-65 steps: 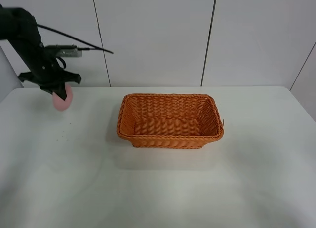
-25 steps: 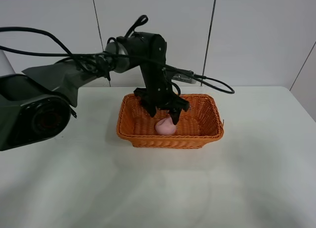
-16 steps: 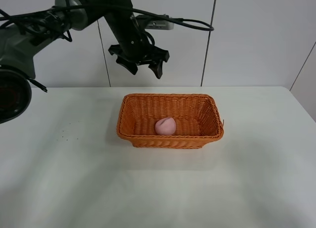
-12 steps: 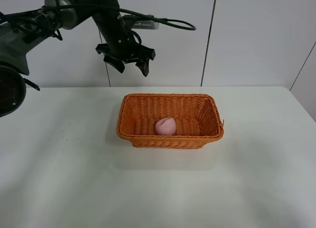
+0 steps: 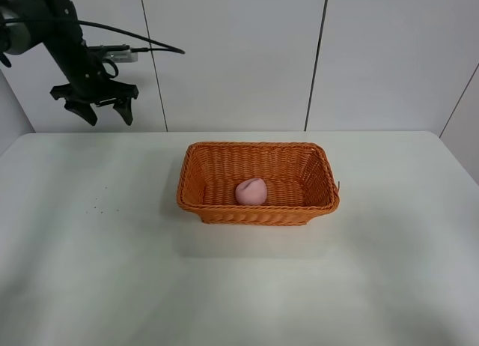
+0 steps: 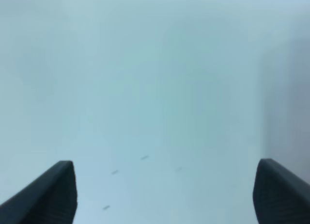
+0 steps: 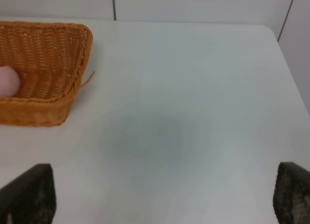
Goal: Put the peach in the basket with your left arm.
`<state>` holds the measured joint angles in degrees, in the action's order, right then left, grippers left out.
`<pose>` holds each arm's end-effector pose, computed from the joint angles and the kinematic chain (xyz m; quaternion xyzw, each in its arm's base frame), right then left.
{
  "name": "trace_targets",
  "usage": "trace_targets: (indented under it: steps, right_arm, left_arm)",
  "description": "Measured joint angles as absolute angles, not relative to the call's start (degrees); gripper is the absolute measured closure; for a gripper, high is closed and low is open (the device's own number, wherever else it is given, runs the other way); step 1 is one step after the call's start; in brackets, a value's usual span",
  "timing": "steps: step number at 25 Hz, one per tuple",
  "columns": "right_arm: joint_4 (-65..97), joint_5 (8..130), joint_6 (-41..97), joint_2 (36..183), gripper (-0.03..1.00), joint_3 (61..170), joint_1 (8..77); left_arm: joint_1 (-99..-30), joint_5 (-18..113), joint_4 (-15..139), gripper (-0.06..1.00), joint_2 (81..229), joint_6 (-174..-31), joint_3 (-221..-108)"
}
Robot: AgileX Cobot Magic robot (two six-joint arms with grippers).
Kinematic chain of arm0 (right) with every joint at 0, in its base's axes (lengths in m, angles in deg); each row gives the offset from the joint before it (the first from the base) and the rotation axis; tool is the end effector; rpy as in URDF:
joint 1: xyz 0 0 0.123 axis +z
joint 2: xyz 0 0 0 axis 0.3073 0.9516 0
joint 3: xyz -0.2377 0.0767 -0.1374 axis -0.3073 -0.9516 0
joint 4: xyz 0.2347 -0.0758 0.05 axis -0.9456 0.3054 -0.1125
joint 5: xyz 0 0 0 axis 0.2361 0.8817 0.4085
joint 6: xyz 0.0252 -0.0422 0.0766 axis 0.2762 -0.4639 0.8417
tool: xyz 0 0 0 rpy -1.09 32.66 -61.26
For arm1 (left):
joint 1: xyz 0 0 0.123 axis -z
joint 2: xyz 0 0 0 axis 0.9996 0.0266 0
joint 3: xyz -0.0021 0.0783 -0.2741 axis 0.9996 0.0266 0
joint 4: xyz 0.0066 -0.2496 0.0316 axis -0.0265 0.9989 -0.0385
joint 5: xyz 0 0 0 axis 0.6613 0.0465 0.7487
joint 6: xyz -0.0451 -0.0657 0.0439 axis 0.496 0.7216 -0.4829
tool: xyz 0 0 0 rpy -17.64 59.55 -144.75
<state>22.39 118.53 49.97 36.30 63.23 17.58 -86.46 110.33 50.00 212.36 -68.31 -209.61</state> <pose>-0.0029 0.0025 0.2780 -0.0045 0.8432 0.0107 0.5375 0.4982 -0.0198 0.2482 0.0099 0.9806 -0.0170 0.1952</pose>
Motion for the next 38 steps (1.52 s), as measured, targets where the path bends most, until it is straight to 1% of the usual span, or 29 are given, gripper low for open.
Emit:
trace_targets:
  steps: [3,9,13,16,21,28,32,35,38]
  right_arm:
    - [22.4,118.5,50.0,36.3,0.27,63.2,17.6]
    - [22.4,118.5,50.0,36.3,0.27,63.2,17.6]
    - [22.4,118.5,50.0,36.3,0.27,63.2,17.6]
    - [22.4,118.5,50.0,36.3,0.27,63.2,17.6]
    - [22.4,118.5,50.0,36.3,0.27,63.2,17.6]
    - [22.4,118.5,50.0,36.3,0.27,63.2,17.6]
    - [22.4,118.5,50.0,36.3,0.27,63.2,17.6]
    - [22.4,118.5,50.0,36.3,0.27,63.2,17.6]
    - [22.4,118.5,50.0,36.3,0.27,63.2,17.6]
  left_arm:
    - [-88.5,110.3,49.8,0.18,211.5,-68.9,-206.8]
    - [-88.5,110.3,52.3,0.19,206.0,-68.9,-201.3]
    - [-88.5,110.3,54.3,0.19,197.1,-69.4,-191.0]
    - [-88.5,110.3,53.7,0.19,187.1,-70.0,-180.6]
    - [-88.5,110.3,51.0,0.19,166.5,-70.1,-161.3]
    - [-88.5,110.4,50.5,0.19,136.7,-70.1,-137.7]
    - [-88.5,106.6,50.0,0.19,122.1,-70.1,-126.9]
    - [-88.5,102.9,49.9,0.19,111.6,-70.1,-120.3]
    - [-88.5,102.6,49.9,0.19,103.6,-70.1,-115.4]
